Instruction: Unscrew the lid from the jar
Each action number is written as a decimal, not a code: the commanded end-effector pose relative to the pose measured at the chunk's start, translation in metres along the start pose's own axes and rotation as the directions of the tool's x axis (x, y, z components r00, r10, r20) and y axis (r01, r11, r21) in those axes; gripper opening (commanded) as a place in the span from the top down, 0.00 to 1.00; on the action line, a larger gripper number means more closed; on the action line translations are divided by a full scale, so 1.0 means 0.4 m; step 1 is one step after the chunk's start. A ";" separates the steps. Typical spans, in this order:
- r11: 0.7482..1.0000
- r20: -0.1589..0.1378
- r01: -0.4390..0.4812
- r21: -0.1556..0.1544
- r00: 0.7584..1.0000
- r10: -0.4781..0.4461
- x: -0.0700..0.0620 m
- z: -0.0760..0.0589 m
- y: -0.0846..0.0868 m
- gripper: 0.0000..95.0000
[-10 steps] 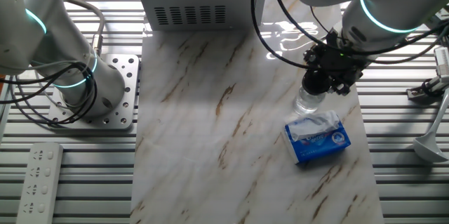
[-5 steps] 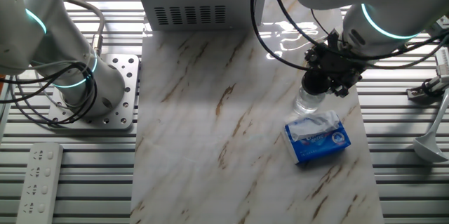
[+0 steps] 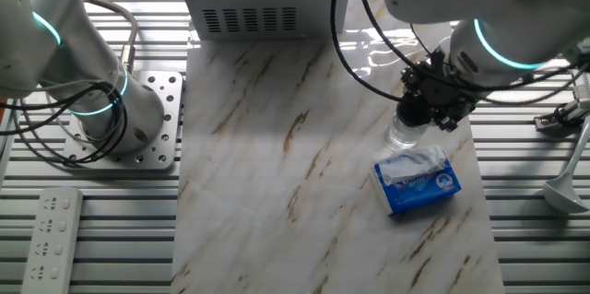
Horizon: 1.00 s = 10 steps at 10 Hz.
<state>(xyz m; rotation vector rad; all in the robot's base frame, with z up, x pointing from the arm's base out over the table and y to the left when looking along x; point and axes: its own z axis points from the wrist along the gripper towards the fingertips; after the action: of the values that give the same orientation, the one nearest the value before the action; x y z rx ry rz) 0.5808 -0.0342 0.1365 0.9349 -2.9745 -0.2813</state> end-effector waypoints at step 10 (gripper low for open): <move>1.000 0.001 0.007 -0.016 1.000 -0.007 -0.002 0.002 -0.004 0.80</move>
<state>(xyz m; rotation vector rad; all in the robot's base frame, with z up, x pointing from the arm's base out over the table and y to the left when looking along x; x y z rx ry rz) 0.5834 -0.0350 0.1352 0.9444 -2.9650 -0.3059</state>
